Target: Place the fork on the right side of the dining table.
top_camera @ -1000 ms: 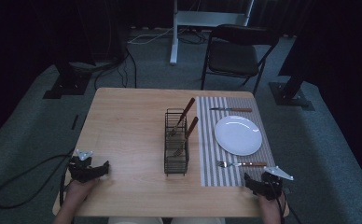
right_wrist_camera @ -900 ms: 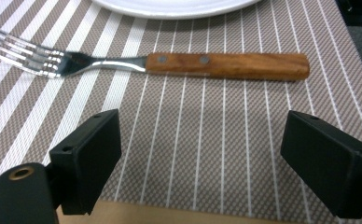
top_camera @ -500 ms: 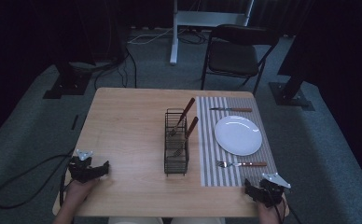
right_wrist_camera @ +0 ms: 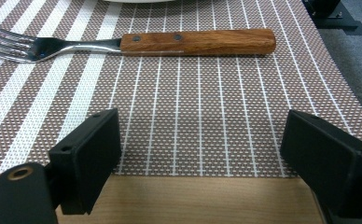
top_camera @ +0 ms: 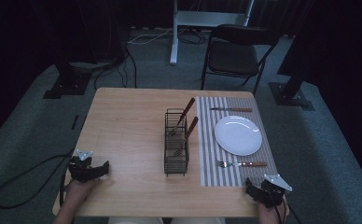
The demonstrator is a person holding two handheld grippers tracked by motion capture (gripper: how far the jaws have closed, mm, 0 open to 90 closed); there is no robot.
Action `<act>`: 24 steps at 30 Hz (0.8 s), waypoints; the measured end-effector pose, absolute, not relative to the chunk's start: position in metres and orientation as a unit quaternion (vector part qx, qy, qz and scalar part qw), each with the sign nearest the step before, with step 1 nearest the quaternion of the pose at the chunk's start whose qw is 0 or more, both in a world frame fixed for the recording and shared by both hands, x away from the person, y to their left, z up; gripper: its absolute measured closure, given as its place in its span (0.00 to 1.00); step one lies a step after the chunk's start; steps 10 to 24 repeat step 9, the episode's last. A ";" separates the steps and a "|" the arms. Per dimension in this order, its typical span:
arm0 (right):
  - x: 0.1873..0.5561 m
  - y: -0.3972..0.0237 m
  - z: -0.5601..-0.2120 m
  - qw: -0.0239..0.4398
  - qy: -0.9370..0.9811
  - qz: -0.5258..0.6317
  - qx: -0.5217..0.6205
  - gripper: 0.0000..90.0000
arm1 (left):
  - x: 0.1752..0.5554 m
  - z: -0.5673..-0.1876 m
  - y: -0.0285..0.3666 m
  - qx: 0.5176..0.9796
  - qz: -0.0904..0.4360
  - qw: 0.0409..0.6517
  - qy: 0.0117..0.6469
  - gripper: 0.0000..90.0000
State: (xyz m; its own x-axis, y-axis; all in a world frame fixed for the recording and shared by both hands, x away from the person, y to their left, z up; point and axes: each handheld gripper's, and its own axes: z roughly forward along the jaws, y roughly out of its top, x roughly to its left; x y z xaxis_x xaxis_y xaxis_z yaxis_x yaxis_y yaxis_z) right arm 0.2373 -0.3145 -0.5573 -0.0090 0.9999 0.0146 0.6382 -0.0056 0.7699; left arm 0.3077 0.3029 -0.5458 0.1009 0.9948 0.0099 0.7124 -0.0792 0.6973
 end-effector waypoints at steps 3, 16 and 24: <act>0.237 -0.314 -0.557 0.295 0.641 0.307 0.639 0.13 | 0.308 -0.546 0.303 0.689 0.256 0.276 0.620 0.08; 0.237 -0.314 -0.557 0.295 0.640 0.307 0.639 0.13 | 0.307 -0.546 0.301 0.687 0.256 0.276 0.621 0.08; 0.237 -0.314 -0.557 0.295 0.640 0.307 0.639 0.13 | 0.307 -0.546 0.301 0.687 0.256 0.276 0.621 0.08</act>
